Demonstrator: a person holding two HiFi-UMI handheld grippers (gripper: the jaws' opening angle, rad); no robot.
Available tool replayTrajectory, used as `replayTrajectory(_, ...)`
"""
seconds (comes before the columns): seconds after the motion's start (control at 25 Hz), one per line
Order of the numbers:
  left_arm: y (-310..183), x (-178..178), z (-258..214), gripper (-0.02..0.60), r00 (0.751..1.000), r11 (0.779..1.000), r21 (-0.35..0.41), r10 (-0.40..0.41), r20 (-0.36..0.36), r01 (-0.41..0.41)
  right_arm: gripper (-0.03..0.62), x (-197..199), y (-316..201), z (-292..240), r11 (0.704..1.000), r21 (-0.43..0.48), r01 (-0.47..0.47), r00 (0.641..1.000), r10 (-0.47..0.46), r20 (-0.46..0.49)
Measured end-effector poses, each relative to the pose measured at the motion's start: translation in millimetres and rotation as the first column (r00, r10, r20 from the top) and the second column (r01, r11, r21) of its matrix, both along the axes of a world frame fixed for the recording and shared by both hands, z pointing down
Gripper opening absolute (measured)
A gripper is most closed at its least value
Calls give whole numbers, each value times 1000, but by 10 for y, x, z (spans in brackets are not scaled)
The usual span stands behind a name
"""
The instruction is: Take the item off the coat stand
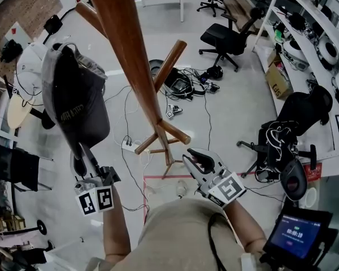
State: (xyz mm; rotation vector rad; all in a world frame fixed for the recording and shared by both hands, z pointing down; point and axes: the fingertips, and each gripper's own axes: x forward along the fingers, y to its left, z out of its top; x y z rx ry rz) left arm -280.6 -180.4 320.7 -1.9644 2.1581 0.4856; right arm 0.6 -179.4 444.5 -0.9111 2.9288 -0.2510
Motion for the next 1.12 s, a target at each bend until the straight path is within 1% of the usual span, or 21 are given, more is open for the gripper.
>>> replayTrajectory(0.24,66,-34,67,32,1000,1000,-25,3,4,-3,71,-95,20,-7,1000,-15,14,1000,-13,25)
replayTrajectory(0.48,18,54,167,32,999,999,-21,38,-1,-38,71,-42,-14,1,1000,-18,-3,1000,3,13)
replayTrajectory(0.8,43,103,275,32,999,998,-36,52,-10,-53,71,-45,-27,56,1000,-31,-3,1000,3,4)
replayTrajectory(1.12,118,167,443,32,998,997,-52,60,-22,-61,71,-13,-18,22,1000,-19,8,999,-7,49)
